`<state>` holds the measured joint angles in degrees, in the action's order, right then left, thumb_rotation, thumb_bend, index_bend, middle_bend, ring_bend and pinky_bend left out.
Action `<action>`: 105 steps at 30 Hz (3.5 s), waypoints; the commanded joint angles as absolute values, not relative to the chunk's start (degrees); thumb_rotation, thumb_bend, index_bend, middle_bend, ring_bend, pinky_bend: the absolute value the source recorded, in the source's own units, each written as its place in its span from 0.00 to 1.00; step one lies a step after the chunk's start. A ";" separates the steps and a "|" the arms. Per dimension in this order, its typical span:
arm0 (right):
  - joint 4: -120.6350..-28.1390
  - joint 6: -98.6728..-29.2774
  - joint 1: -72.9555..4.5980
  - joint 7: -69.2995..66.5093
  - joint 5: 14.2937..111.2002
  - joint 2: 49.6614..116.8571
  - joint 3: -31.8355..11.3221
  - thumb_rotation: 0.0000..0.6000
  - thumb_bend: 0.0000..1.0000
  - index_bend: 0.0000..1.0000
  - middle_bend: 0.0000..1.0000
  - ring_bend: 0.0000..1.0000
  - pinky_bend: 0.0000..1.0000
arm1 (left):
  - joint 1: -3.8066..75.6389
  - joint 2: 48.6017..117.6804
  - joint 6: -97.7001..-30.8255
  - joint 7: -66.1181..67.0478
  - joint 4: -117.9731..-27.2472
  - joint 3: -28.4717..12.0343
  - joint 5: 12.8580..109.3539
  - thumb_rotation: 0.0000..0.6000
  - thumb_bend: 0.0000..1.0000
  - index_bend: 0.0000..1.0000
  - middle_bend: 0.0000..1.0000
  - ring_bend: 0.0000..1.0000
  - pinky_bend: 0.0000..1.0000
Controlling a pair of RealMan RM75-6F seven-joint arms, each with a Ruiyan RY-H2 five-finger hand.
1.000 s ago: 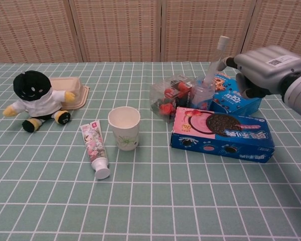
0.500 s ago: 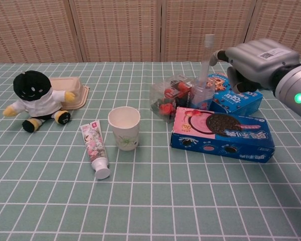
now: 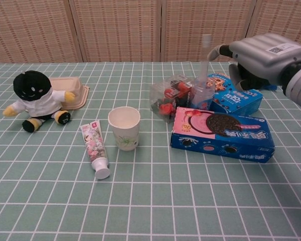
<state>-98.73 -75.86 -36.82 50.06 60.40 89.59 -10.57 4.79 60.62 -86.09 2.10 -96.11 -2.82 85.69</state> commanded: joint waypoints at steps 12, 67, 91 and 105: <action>-96.01 -78.02 -32.32 28.78 64.35 87.02 -14.53 1.00 0.07 0.18 1.00 1.00 1.00 | 4.91 60.66 -85.79 2.50 -96.18 -2.60 85.94 1.00 0.27 0.36 0.14 0.08 0.30; -78.41 -61.56 -42.05 5.67 47.51 101.52 -26.42 1.00 0.43 0.51 1.00 1.00 1.00 | 4.08 59.22 -87.65 -0.74 -96.54 -2.53 87.26 1.00 0.27 0.36 0.14 0.08 0.30; -92.54 -66.03 -37.06 0.64 57.83 94.44 -23.85 1.00 0.62 0.72 1.00 1.00 1.00 | 4.14 59.41 -87.46 0.37 -96.68 -2.48 87.33 1.00 0.27 0.36 0.14 0.08 0.30; -107.43 -73.11 -33.24 3.79 67.00 88.06 -20.91 1.00 0.62 0.73 1.00 1.00 1.00 | 4.34 60.04 -87.02 2.16 -96.77 -2.31 87.37 1.00 0.27 0.36 0.14 0.08 0.30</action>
<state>-105.85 -72.21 -33.91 3.52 65.80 89.01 -21.41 4.33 60.02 -87.04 2.16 -96.76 -2.32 87.36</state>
